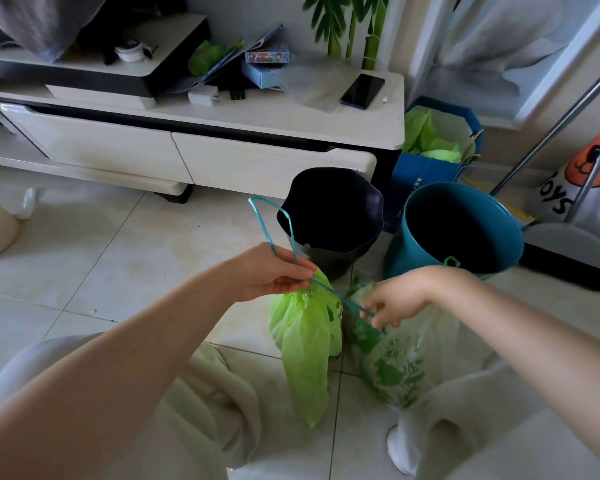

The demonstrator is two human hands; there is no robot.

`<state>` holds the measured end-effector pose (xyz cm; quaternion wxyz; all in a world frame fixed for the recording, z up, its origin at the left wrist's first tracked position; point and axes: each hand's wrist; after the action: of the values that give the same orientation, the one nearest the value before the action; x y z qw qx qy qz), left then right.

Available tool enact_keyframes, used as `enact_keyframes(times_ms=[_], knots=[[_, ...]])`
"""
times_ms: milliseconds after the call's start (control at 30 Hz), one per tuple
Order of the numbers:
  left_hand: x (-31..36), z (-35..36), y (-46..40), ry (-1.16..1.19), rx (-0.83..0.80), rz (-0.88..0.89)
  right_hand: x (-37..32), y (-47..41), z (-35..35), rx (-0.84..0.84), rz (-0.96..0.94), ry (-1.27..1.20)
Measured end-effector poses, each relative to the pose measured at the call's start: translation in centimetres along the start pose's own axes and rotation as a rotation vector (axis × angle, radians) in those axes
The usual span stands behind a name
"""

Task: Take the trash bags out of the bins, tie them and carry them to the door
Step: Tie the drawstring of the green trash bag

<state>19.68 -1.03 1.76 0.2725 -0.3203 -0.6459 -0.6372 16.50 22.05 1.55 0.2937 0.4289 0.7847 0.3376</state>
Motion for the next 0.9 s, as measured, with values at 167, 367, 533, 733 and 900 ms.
enact_keyframes(times_ms=[167,367,533,733,900], knots=[[0.0,0.1,0.8,-0.241,0.037,0.232,0.2,-0.3,-2.1,0.453,-0.155,-0.422],[-0.2,0.1,0.9,-0.336,0.056,0.347,-3.9,-2.9,0.0,0.681,-0.272,-0.699],[-0.3,-0.6,0.7,-0.298,0.093,0.379,-5.3,-3.3,-0.6,0.779,-0.300,-0.695],[-0.7,-1.2,0.6,-0.284,0.122,0.381,-5.6,-3.2,-1.1,0.637,-0.272,-0.644],[-1.1,-1.0,0.2,-0.319,0.148,0.428,-6.1,-3.2,-1.0,0.689,-0.247,-0.587]])
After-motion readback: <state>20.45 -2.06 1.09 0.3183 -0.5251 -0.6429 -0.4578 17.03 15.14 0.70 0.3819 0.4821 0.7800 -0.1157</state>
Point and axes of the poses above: each hand's wrist, its own y-axis away from the middle knuckle, its own z-axis out of the palm, x = y × z, and after that the axes turned 11 degrees about x, right-handed
